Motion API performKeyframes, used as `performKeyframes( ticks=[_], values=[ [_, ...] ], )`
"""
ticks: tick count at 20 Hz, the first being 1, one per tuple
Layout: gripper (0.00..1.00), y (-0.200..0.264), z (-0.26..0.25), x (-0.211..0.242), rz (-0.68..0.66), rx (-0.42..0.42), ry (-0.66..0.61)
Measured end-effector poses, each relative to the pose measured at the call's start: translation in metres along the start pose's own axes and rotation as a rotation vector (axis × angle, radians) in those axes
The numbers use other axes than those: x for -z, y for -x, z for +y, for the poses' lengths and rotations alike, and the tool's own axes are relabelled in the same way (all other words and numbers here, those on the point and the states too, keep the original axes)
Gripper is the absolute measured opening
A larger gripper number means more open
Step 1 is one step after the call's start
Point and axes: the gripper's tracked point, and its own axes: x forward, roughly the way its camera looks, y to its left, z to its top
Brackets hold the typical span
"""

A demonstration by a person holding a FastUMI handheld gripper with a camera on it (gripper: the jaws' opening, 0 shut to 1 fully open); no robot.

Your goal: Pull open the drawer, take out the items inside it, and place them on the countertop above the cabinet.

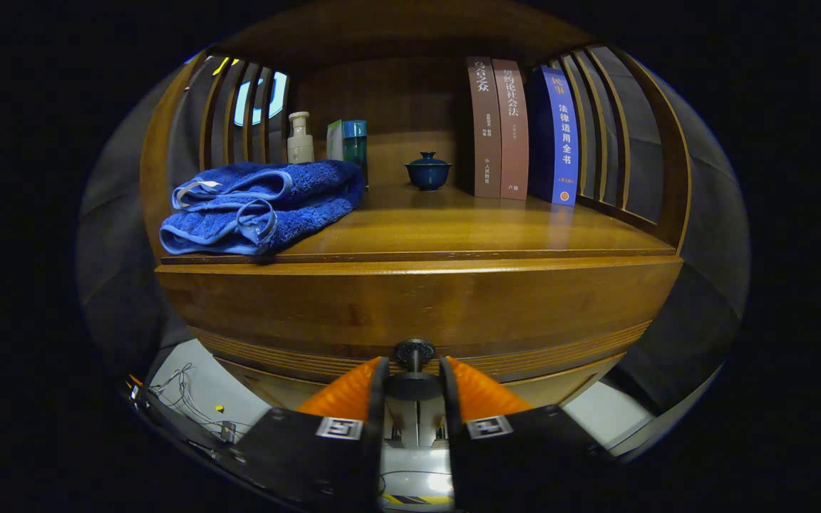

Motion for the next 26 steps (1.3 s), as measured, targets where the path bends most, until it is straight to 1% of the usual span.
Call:
performKeyframes(
  ticks=[1, 5, 9, 18, 26],
  values=[
    [0.38, -0.002, -0.001, 0.000, 0.006, 0.000, 0.007],
    [0.37, -0.003, 0.000, -0.001, 0.015, -0.012, -0.004],
    [0.38, 0.005, 0.002, 0.004, 0.066, -0.029, 0.000],
    [0.37, 0.074, 0.000, 0.035, 0.102, -0.030, -0.014],
    [0.37, 0.123, 0.001, 0.059, 0.163, -0.038, -0.036]
  ],
)
